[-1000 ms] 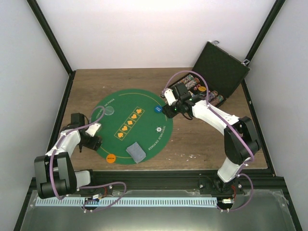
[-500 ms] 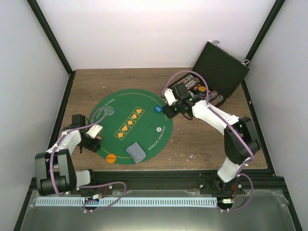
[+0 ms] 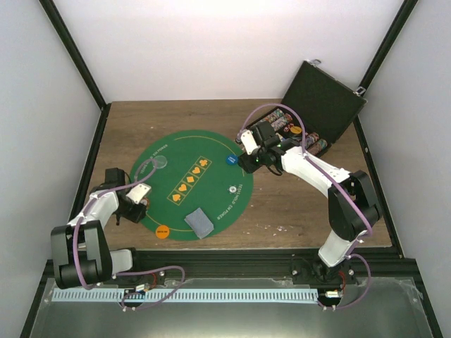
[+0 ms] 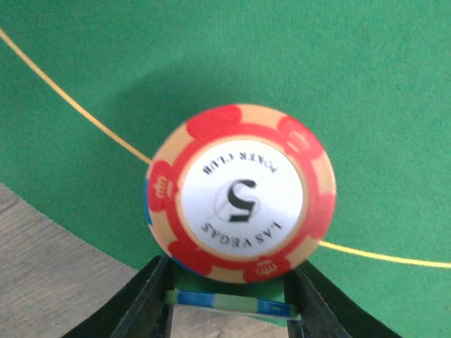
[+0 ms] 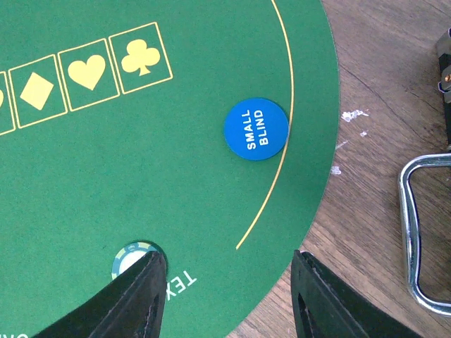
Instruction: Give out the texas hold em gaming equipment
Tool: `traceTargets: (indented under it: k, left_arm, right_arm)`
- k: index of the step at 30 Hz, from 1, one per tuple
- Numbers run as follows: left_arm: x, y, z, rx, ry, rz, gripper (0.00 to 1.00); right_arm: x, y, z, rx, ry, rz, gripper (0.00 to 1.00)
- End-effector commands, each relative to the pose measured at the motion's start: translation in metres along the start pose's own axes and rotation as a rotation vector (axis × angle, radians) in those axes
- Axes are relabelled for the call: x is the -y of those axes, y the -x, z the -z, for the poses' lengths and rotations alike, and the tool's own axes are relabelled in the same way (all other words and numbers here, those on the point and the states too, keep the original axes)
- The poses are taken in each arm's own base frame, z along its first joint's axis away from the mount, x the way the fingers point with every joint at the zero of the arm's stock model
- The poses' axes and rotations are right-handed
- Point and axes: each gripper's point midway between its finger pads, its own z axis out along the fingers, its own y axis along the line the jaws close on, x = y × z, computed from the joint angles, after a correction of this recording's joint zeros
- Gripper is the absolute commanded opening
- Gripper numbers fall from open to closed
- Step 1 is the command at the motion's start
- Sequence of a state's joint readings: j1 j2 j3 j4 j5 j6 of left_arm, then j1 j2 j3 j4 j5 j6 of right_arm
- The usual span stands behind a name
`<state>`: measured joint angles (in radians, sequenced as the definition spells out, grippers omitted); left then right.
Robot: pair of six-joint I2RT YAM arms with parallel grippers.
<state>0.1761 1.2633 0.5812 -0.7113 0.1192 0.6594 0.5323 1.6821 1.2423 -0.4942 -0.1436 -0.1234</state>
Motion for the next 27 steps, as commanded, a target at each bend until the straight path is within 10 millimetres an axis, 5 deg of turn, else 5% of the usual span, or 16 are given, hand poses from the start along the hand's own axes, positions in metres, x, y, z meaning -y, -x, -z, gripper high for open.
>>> traceTargets:
  k: [1, 11, 15, 20, 27]
  left_arm:
    - [0.010, -0.011, 0.006, -0.030, -0.031, -0.020, 0.10]
    - [0.022, -0.030, 0.032, -0.145, -0.091, -0.056, 0.03]
    - [0.020, -0.018, 0.058, -0.126, -0.092, -0.032, 0.02]
    - [0.032, 0.034, 0.108, 0.035, -0.116, -0.084, 0.03]
    - [0.078, 0.127, 0.139, 0.094, -0.100, -0.334, 0.03]
  right_arm:
    - [0.005, 0.006, 0.003, 0.004, -0.018, 0.016, 0.50]
    - [0.005, 0.007, 0.003, 0.005, -0.017, 0.015, 0.50]
    - [0.005, 0.008, 0.004, 0.008, -0.014, 0.009, 0.50]
    - [-0.004, 0.021, 0.013, 0.047, 0.062, -0.022, 0.50]
    - [-0.008, 0.054, 0.049, 0.164, 0.260, -0.161, 0.51]
